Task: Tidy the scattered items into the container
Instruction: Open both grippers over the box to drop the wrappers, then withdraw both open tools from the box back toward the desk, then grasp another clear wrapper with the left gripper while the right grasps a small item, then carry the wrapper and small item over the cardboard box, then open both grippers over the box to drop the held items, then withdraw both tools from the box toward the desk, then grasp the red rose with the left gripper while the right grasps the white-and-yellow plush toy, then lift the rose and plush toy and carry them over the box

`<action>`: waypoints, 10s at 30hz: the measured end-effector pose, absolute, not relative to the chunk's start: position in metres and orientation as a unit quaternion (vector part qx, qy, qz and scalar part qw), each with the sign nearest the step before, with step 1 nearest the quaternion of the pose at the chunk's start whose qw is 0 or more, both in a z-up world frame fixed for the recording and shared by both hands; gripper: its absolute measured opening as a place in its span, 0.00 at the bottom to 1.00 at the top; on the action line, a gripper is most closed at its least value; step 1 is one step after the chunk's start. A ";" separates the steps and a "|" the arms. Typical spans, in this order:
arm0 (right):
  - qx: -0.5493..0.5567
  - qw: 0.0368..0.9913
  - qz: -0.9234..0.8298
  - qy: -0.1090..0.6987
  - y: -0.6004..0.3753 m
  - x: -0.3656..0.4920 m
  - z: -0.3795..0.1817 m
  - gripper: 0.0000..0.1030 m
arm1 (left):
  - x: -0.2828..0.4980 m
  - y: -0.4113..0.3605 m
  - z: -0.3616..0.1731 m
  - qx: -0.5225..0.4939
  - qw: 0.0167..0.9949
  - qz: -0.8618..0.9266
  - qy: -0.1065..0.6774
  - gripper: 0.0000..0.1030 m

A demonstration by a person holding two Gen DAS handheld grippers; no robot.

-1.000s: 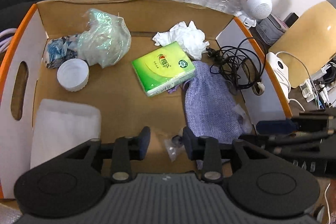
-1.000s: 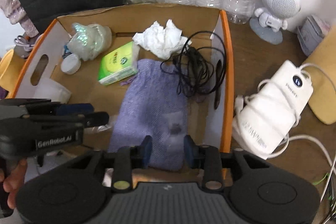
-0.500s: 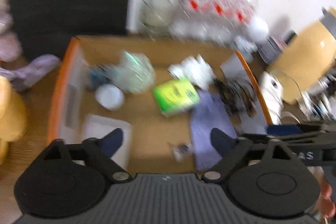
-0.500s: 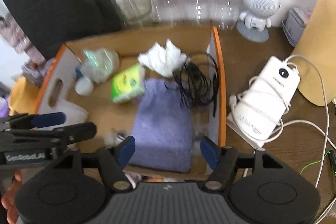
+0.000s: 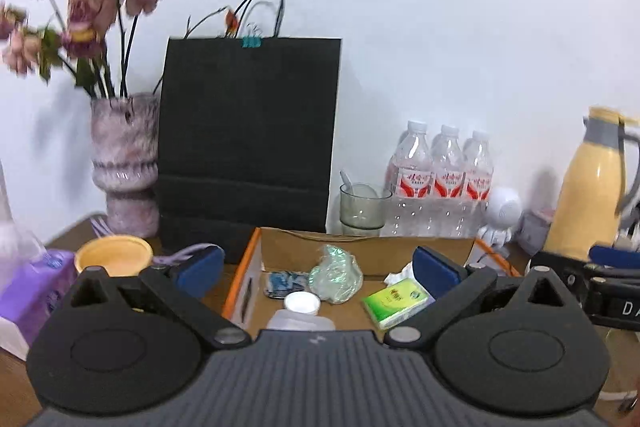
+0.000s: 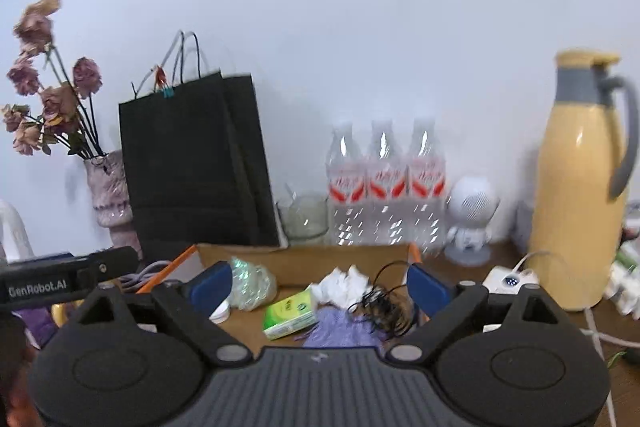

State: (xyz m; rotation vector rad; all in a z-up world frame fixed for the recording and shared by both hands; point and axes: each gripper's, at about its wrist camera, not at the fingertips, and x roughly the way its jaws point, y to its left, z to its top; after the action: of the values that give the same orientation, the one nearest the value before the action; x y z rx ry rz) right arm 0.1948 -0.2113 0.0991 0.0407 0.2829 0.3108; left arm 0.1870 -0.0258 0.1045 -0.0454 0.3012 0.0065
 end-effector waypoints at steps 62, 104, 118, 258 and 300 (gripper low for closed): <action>-0.042 0.908 0.287 0.301 -0.088 0.141 0.011 0.12 | 0.137 0.088 0.019 -0.113 0.935 -0.062 0.329 0.53; 0.017 0.949 0.283 0.135 -0.186 0.040 0.055 0.12 | 0.017 -0.015 0.057 -0.060 0.988 0.020 0.141 0.18; 0.069 0.958 0.242 0.139 -0.240 -0.048 0.058 0.12 | -0.062 -0.024 0.050 -0.082 0.984 -0.019 0.156 0.18; 0.080 0.950 0.065 0.294 -0.295 0.121 0.009 0.49 | 0.158 -0.116 -0.008 -0.001 0.939 -0.128 0.319 0.55; -0.026 0.940 0.174 0.291 -0.237 0.027 0.025 0.44 | -0.013 -0.030 0.033 -0.075 0.958 -0.096 0.261 0.40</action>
State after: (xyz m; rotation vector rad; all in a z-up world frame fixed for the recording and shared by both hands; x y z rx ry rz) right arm 0.0272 -0.2370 0.0254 -0.0533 0.5945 0.3550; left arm -0.0126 -0.0298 0.0329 -0.1527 0.5290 -0.1943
